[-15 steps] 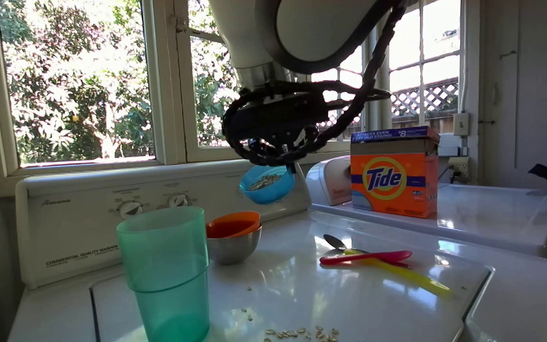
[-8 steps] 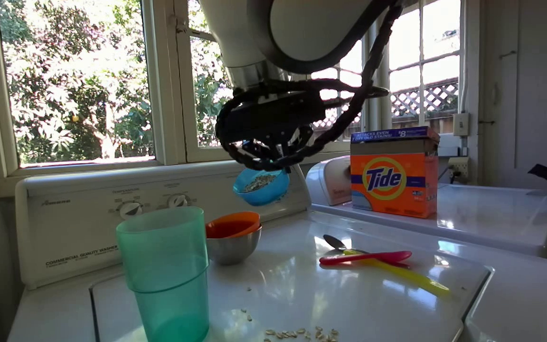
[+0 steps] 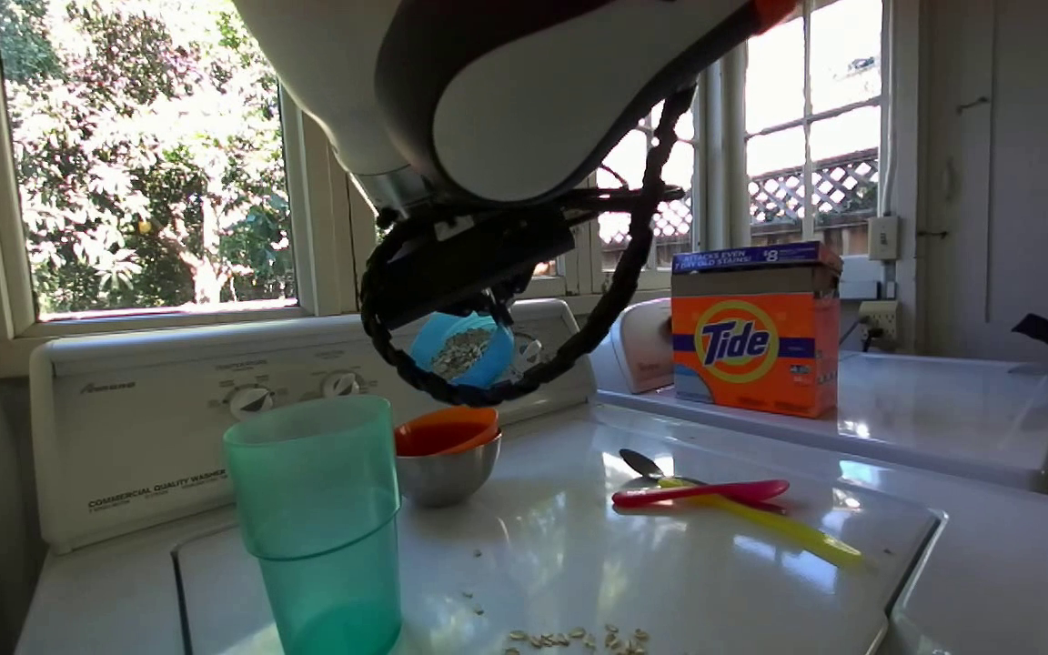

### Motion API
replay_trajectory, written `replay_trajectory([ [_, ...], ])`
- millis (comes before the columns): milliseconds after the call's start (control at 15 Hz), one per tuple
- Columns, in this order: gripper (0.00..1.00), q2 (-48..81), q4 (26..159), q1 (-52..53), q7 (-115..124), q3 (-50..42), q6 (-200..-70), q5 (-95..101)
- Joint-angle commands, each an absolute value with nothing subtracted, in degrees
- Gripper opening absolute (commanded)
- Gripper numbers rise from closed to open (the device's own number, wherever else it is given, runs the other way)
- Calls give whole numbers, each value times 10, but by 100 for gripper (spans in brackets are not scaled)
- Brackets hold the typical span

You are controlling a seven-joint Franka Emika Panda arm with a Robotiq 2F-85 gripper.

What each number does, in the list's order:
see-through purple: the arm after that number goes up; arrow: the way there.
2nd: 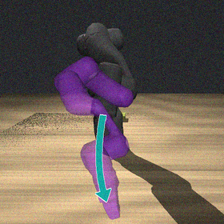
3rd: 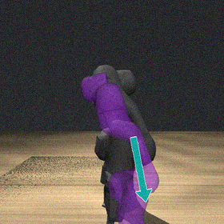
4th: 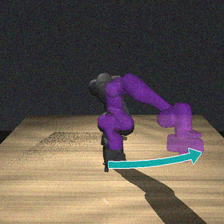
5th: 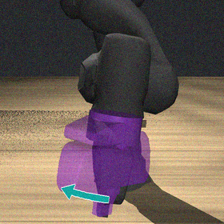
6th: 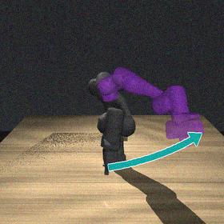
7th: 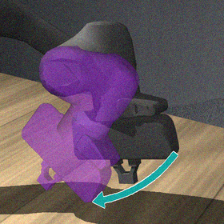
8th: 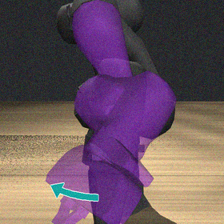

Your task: Pour the contents from the blue bowl into the silver bowl

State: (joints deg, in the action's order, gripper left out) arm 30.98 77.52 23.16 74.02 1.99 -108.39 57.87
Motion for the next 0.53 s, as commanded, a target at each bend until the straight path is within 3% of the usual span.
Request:
replay_trajectory([
  [0, 1, 359, 707, 245, 710, 19, -1062, 628],
  [467, 1, 397, 628, 270, 586, 26, -985, 629],
])
